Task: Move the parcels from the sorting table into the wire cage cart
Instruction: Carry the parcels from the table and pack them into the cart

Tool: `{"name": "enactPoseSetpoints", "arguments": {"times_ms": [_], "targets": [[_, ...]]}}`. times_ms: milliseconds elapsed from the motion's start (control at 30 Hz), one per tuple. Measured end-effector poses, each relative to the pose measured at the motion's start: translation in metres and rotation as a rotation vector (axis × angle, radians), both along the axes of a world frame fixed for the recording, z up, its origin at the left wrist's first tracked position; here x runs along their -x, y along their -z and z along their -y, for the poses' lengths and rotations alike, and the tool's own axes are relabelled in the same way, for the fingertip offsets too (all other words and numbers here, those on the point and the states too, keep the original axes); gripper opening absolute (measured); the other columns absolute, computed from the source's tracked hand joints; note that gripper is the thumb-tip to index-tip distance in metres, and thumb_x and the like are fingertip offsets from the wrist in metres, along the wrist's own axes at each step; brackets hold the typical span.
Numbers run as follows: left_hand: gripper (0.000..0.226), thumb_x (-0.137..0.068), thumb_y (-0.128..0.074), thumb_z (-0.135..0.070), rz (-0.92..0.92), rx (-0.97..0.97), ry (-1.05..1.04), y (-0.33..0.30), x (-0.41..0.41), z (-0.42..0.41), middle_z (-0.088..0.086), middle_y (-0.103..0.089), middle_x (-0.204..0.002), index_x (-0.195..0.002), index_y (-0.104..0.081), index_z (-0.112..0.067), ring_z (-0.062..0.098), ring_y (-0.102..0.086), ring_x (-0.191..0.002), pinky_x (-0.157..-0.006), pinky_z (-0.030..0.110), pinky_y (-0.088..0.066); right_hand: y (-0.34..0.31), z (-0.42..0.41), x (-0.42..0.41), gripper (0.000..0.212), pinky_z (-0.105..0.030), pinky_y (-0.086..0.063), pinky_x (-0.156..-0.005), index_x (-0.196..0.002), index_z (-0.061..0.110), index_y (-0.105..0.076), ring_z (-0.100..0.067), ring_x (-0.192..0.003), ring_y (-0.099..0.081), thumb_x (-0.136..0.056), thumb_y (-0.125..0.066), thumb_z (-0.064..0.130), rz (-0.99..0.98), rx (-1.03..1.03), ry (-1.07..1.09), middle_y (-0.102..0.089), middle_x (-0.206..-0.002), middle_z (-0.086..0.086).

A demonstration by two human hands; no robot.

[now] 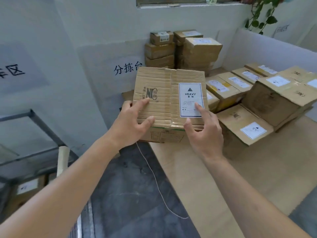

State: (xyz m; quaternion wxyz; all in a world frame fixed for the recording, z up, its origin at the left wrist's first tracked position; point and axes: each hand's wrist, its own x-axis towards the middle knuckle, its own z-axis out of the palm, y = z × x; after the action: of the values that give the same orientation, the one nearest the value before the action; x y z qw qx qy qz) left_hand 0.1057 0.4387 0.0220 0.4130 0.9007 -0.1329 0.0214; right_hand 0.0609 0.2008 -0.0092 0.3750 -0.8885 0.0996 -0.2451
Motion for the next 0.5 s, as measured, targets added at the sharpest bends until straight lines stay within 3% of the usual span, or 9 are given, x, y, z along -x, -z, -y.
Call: {"name": "enactPoseSetpoints", "arguments": {"times_ms": [267, 400, 500], "targets": [[0.061, -0.099, -0.066, -0.039, -0.074, 0.019, -0.168, 0.025, 0.035, -0.138, -0.002, -0.037, -0.134, -0.154, -0.040, -0.038, 0.015, -0.047, -0.119, -0.102, 0.021, -0.039, 0.015, -0.132, -0.001, 0.057, -0.033, -0.049, -0.081, -0.149, 0.043, -0.046, -0.001, -0.115, -0.048, -0.095, -0.062, 0.051, -0.072, 0.038, -0.191, -0.050, -0.142, 0.009], [0.060, -0.098, -0.064, -0.045, -0.141, 0.004, -0.265, 0.036, 0.056, -0.200, -0.002, -0.036, -0.135, -0.152, -0.037, -0.045, 0.021, -0.054, -0.119, -0.110, 0.038, -0.047, 0.024, -0.191, 0.000, 0.058, -0.033, -0.051, -0.084, -0.149, 0.043, -0.045, 0.001, -0.112, -0.047, -0.095, -0.061, 0.053, -0.116, 0.042, -0.313, -0.048, -0.143, 0.011], [0.060, -0.099, -0.064, -0.045, -0.185, 0.001, -0.339, 0.043, 0.069, -0.236, -0.003, -0.034, -0.135, -0.151, -0.036, -0.047, 0.024, -0.054, -0.119, -0.110, 0.044, -0.049, 0.028, -0.227, -0.006, 0.058, -0.030, -0.043, -0.082, -0.150, 0.043, -0.045, 0.005, -0.107, -0.043, -0.095, -0.062, 0.052, -0.146, 0.055, -0.400, -0.049, -0.140, 0.013]]}}
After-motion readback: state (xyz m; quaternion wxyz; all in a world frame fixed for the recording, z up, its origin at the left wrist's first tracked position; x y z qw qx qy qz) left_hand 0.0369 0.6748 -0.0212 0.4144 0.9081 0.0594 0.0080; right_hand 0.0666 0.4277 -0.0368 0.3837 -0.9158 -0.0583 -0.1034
